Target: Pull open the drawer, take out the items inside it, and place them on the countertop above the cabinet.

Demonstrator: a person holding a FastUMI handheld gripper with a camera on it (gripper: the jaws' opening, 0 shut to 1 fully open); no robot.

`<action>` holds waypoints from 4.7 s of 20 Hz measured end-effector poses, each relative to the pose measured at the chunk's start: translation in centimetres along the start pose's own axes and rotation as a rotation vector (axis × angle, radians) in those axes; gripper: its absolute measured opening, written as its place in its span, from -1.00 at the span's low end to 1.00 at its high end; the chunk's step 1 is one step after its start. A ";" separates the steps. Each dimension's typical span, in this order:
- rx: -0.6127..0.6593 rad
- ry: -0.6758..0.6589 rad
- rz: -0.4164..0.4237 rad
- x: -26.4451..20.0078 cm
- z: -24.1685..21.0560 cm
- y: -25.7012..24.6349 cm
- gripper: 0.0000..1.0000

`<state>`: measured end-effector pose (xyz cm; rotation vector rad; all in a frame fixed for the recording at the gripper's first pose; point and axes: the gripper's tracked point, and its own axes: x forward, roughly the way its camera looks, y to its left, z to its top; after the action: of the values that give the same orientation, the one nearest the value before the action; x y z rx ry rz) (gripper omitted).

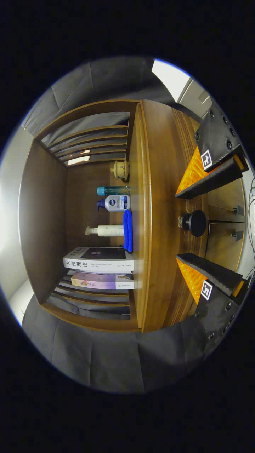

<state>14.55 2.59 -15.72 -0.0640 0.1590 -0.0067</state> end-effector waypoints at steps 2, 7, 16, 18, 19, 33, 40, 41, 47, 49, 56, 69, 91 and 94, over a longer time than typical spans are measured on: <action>-0.006 0.003 -0.003 0.5 -0.7 -0.1 0.70; 0.046 0.050 -0.020 1.1 -2.2 -0.6 0.08; 0.069 0.074 -0.008 1.6 -3.0 -0.4 -0.42; 0.076 0.073 -0.013 1.5 -3.1 -0.4 -0.58; 0.073 0.074 -0.015 1.3 -3.0 -0.5 -0.58; 0.054 0.082 0.013 -6.4 -4.0 -0.4 -0.58; 0.014 0.082 0.046 -9.9 -4.5 -0.3 -0.58; 0.010 0.081 0.051 -10.4 -4.6 -0.3 -0.58; -0.021 0.088 0.081 -13.7 -5.8 -0.2 -0.58; -0.027 0.093 0.097 -14.9 -6.2 -0.1 -0.59; -0.045 0.110 0.145 -18.0 -6.8 0.6 -0.59; -0.102 0.117 0.176 -20.3 -7.5 0.6 -0.36; -0.064 0.024 0.159 -12.3 11.5 -0.4 0.95; -0.025 0.155 0.203 -9.4 11.1 0.5 0.95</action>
<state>7.06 3.91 -3.32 -0.0719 0.3196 0.1935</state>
